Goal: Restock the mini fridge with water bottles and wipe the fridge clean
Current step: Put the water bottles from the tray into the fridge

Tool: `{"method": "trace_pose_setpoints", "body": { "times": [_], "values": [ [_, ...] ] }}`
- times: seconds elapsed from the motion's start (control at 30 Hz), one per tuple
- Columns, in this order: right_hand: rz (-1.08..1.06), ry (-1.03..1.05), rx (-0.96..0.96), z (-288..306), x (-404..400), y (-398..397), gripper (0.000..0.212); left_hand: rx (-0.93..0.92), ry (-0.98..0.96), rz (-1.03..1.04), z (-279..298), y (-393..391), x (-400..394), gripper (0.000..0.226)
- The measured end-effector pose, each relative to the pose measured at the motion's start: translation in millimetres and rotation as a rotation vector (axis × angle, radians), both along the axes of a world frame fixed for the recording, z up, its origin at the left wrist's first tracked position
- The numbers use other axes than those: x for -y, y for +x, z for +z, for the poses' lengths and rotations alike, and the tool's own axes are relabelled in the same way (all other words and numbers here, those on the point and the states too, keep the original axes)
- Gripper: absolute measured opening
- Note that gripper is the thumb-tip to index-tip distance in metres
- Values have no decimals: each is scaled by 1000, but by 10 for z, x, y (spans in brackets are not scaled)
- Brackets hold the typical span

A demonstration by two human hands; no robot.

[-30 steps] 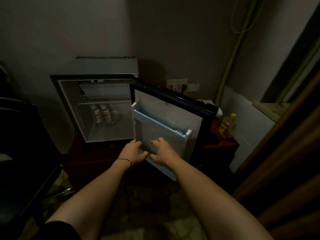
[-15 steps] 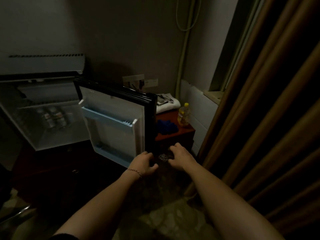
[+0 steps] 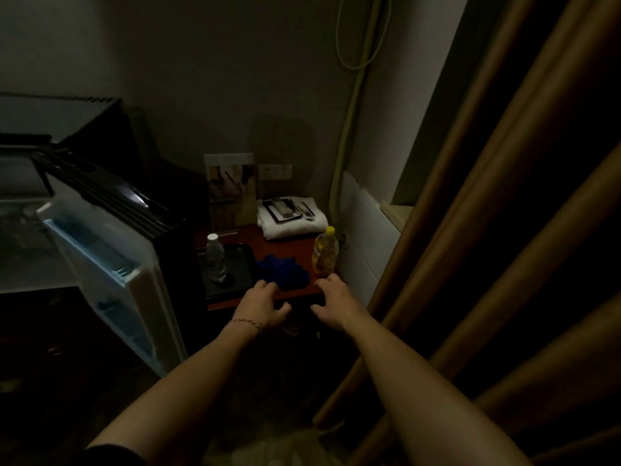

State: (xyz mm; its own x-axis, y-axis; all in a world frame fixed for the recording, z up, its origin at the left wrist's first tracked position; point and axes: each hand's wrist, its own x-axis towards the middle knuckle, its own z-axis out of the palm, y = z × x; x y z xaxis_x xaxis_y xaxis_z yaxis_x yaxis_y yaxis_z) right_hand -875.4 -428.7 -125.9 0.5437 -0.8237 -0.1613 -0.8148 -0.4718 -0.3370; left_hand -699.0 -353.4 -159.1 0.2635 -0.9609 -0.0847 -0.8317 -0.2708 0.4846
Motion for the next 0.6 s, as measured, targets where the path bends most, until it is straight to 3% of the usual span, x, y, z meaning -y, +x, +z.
{"method": "trace_pose_setpoints", "body": {
  "times": [0.43,0.6],
  "values": [
    [202,30,-2,106,1496,982,54,61,-14,382,17,935,1432,53],
    [258,36,25,-15,1867,1451,57,179,-19,542,43,1270,1743,58]
  ]
}}
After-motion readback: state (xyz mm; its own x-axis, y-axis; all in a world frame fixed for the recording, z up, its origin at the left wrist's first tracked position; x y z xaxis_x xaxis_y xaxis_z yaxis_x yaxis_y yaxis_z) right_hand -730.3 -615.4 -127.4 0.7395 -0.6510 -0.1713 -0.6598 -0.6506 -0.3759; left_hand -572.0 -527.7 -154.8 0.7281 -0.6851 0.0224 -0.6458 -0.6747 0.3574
